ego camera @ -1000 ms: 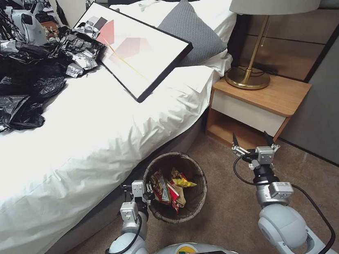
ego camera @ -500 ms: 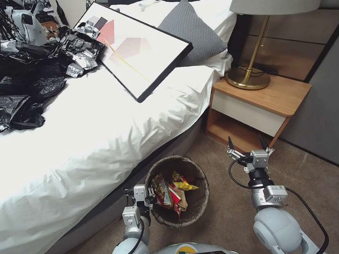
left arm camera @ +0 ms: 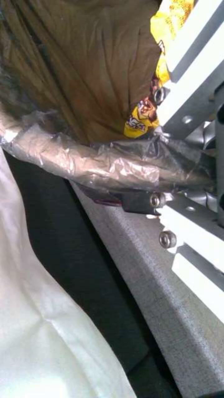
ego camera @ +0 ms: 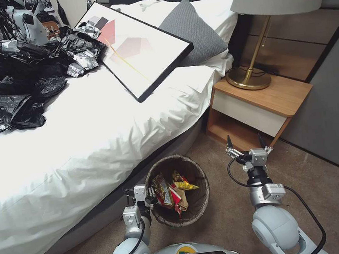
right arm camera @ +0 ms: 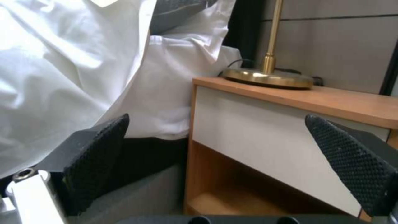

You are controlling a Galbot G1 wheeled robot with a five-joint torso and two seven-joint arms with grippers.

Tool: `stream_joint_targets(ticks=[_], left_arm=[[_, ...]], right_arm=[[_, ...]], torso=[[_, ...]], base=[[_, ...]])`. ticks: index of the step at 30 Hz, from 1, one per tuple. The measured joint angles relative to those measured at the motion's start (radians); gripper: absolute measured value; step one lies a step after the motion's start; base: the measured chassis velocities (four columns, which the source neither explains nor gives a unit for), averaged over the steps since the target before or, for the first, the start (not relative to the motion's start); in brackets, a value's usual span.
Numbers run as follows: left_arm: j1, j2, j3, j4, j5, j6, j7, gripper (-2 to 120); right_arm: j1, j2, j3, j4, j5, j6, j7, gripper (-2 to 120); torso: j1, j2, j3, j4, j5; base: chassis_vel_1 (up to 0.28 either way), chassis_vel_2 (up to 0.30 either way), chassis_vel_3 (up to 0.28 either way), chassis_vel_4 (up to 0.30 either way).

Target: Pick up the trash bin, then pick up the garbage from the floor and place it into the trash bin.

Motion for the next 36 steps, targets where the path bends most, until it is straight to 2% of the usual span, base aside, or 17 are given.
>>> stream_joint_targets(ticks=[36], left_arm=[[-0.001, -0.005, 0.001, 0.000, -0.008, 0.001, 0.003, 2]], right_arm=[[0.009, 0.004, -0.024, 0.001, 0.003, -0.031, 0.026, 100]], torso=[[0.000, 0.000, 0.000, -0.0001, -0.0001]], base=[[0.021, 0.019, 0.020, 0.022]])
